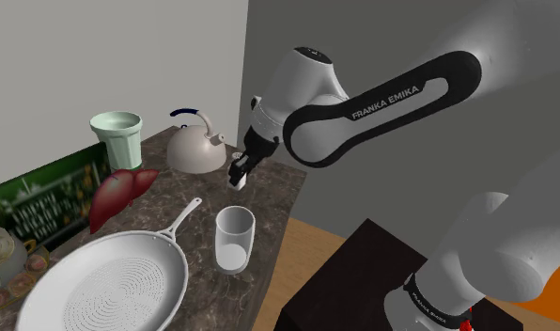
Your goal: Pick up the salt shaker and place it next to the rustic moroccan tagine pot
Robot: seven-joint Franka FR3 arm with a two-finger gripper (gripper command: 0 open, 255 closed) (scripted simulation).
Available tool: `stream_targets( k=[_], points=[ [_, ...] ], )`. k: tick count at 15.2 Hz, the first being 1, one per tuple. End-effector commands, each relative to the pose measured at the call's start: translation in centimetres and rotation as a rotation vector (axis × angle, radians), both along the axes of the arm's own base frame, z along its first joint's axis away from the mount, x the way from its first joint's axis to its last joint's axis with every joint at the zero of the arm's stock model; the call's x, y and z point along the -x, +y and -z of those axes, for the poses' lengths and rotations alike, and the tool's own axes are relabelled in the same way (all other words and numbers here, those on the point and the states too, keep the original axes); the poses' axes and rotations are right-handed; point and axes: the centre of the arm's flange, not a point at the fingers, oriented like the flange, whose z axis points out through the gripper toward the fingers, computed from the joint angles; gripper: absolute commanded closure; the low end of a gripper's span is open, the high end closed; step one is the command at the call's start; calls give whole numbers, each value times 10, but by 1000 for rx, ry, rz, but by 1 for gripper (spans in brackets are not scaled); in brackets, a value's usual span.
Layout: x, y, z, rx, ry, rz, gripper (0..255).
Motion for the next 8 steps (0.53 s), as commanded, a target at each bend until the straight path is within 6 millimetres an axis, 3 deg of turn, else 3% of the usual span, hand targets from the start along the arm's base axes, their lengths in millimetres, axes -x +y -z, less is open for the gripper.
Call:
stream_targets(
  k=[1,8],
  points=[
    [0,-1,-11,0,1,0,255],
    [0,-1,-48,0,1,0,255]
  ],
)
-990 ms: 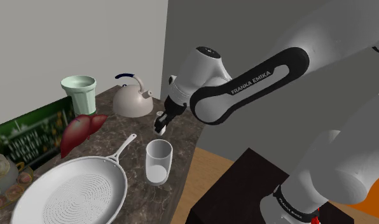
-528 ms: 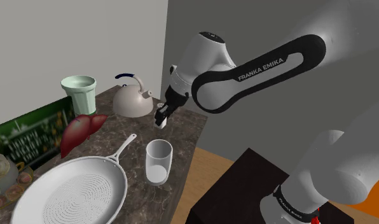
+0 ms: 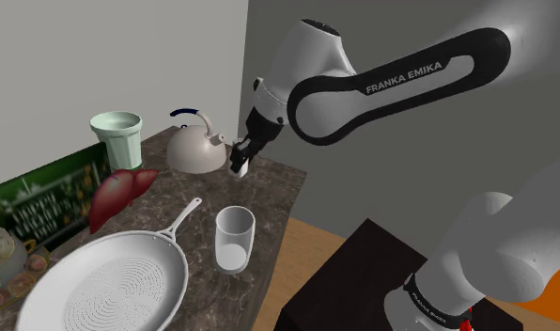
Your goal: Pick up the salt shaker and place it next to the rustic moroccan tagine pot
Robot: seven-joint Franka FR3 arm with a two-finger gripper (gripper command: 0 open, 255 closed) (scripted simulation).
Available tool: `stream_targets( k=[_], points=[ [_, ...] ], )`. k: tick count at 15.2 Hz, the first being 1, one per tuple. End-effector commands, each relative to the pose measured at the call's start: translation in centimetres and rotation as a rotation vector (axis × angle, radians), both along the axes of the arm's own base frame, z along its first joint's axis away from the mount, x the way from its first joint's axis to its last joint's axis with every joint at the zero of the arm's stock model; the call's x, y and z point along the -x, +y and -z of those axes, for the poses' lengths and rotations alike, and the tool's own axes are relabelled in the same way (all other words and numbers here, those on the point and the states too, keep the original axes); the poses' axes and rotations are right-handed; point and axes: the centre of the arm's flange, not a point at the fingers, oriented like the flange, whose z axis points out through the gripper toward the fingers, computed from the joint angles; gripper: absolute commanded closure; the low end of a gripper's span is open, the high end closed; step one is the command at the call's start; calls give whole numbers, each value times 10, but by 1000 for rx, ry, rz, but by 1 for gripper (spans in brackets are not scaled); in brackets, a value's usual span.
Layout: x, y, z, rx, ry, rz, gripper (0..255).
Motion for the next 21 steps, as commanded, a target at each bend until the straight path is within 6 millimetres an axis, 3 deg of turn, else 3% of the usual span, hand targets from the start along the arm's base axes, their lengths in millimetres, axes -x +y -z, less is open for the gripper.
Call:
stream_targets(
  k=[1,21],
  points=[
    [0,0,-11,0,1,0,255],
    [0,0,-117,0,1,0,255]
  ],
)
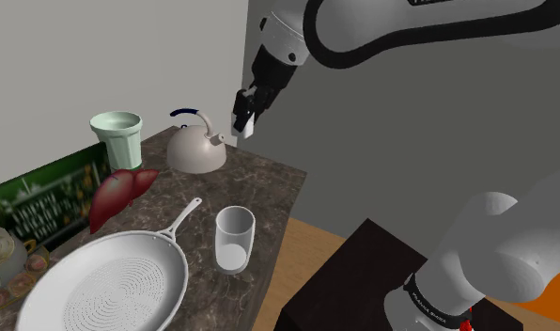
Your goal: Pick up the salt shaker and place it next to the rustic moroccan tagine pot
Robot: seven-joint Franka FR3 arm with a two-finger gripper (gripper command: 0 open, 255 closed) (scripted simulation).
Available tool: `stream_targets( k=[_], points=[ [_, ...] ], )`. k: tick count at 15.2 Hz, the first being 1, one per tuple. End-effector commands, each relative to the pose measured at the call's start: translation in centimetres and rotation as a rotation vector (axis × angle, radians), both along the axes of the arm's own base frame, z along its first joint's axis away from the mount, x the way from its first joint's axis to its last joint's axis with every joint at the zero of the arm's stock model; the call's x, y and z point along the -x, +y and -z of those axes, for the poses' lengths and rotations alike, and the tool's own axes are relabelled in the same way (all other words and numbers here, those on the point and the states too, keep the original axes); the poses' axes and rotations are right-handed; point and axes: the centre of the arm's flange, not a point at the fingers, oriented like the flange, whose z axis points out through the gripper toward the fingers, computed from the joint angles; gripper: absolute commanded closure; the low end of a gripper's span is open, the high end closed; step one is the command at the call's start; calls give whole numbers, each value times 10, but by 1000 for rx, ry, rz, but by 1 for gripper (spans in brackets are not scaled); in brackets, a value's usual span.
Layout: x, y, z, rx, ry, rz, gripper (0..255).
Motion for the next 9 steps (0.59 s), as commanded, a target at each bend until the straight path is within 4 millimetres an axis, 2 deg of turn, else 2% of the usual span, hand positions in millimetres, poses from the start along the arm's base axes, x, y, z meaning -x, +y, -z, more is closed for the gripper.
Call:
stream_targets(
  k=[1,9],
  points=[
    [0,0,-10,0,0,0,255],
    [0,0,-52,0,0,0,255]
  ],
)
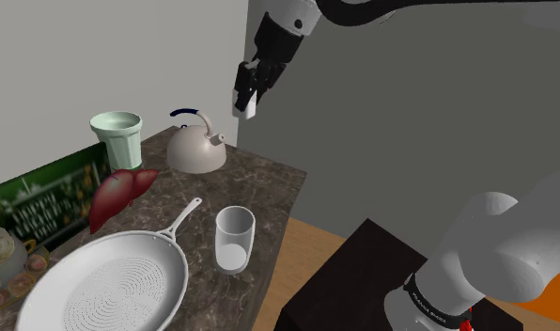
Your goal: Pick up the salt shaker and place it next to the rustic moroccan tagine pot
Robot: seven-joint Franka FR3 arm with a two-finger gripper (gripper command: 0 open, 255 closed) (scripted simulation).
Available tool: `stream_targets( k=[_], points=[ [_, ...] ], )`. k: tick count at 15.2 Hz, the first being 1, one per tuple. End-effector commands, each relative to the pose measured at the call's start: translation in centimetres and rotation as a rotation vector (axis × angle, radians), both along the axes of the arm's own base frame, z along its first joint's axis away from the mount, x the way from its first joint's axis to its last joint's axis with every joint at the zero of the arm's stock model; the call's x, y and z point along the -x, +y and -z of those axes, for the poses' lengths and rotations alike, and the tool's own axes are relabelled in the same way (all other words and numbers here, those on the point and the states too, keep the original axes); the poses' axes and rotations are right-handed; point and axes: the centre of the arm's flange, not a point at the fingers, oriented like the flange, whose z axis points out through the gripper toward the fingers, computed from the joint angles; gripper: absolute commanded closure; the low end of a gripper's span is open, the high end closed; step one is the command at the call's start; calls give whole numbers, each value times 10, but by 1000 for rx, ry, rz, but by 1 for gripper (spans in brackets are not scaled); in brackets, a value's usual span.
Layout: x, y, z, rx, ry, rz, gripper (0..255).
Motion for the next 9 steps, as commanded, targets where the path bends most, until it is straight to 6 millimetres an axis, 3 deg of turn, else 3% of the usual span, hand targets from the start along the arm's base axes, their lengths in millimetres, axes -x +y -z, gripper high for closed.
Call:
stream_targets(
  k=[1,9],
  points=[
    [0,0,-11,0,0,0,255],
    [0,0,-53,0,0,0,255]
  ],
)
